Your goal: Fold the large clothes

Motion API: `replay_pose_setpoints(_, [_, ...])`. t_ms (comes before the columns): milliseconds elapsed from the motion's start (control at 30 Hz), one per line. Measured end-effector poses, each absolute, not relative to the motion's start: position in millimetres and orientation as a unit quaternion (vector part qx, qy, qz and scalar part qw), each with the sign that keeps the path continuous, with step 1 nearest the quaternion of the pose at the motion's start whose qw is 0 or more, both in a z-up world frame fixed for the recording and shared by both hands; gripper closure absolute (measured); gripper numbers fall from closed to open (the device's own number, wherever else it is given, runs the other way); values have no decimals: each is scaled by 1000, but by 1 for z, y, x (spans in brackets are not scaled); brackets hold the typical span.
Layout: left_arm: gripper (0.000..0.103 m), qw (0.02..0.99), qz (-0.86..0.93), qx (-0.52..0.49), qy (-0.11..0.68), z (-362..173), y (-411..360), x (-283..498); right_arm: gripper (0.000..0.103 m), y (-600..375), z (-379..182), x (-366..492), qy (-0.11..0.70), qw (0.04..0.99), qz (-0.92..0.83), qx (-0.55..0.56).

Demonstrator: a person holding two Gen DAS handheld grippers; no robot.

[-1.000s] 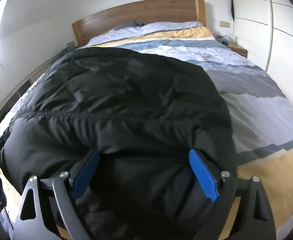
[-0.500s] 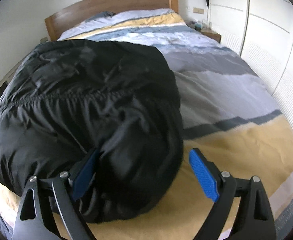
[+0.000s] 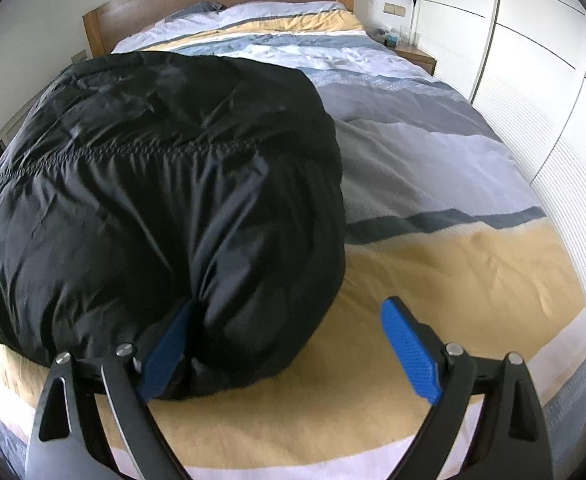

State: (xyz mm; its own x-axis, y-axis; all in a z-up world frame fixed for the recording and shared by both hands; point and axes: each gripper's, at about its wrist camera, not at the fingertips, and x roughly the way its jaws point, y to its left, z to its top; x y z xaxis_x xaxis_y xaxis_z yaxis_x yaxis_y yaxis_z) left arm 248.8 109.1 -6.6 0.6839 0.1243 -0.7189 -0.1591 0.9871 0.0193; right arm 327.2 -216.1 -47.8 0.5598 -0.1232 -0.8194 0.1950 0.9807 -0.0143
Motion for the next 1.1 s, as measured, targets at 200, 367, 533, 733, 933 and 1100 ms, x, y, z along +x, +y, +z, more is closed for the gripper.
replay_pose_setpoints(200, [11, 919, 79, -10, 387, 1, 106, 230, 10, -221, -41, 313, 466, 877, -109, 37])
replay_pose_setpoints(367, [11, 918, 77, -8, 388, 6, 105, 217, 10, -216, -32, 299, 462, 878, -114, 45])
replay_pose_setpoints(533, [11, 919, 75, -7, 388, 9, 101, 202, 10, -195, -24, 282, 454, 884, -97, 51])
replay_pose_setpoints(733, [11, 917, 72, -6, 392, 9, 97, 182, 10, -160, -10, 254, 434, 897, -76, 35])
replay_pose_setpoints(933, [8, 919, 55, -27, 389, 15, 99, 157, 10, -130, 14, 219, 394, 917, -67, 13])
replay_pose_setpoints(1100, [6, 925, 47, -25, 377, 29, 96, 136, 10, -116, 37, 191, 358, 932, -64, 0])
